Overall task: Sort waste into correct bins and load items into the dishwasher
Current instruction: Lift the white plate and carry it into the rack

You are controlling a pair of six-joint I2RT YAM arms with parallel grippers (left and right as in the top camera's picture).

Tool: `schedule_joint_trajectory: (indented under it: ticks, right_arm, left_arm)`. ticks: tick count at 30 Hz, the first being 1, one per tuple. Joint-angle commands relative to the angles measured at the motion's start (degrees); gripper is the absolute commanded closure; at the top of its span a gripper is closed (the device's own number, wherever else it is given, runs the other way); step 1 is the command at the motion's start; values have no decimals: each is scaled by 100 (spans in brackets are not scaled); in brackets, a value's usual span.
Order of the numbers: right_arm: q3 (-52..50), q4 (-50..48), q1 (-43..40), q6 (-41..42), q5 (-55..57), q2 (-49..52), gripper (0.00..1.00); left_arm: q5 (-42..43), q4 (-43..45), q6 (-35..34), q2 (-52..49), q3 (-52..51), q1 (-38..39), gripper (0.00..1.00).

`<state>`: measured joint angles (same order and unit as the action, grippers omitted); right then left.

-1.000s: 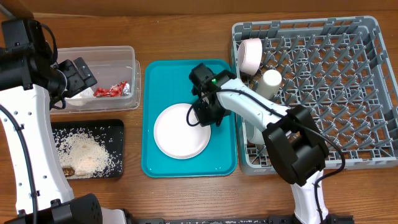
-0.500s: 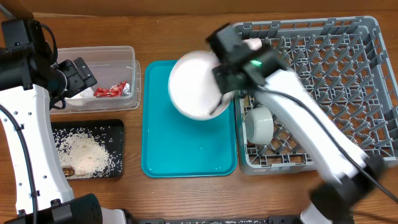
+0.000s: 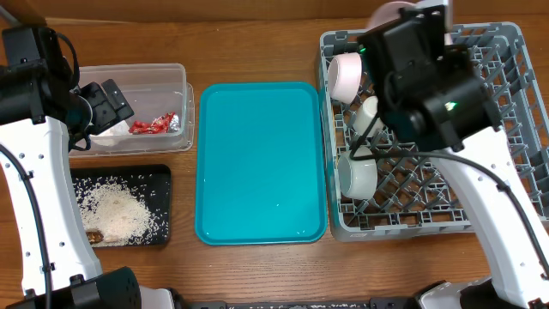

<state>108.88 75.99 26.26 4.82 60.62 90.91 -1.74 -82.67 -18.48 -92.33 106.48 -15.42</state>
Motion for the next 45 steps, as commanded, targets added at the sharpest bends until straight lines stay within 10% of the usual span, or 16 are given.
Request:
schedule_joint_trajectory:
  ticks: [1, 45]
  right_arm:
    - [-136, -44, -393, -166, 529, -15, 96]
    - [-1720, -1036, -1482, 872, 643, 490, 96]
  left_arm:
    - [22, 20, -83, -28, 2, 4, 0]
    - [22, 20, -83, -28, 2, 4, 0]
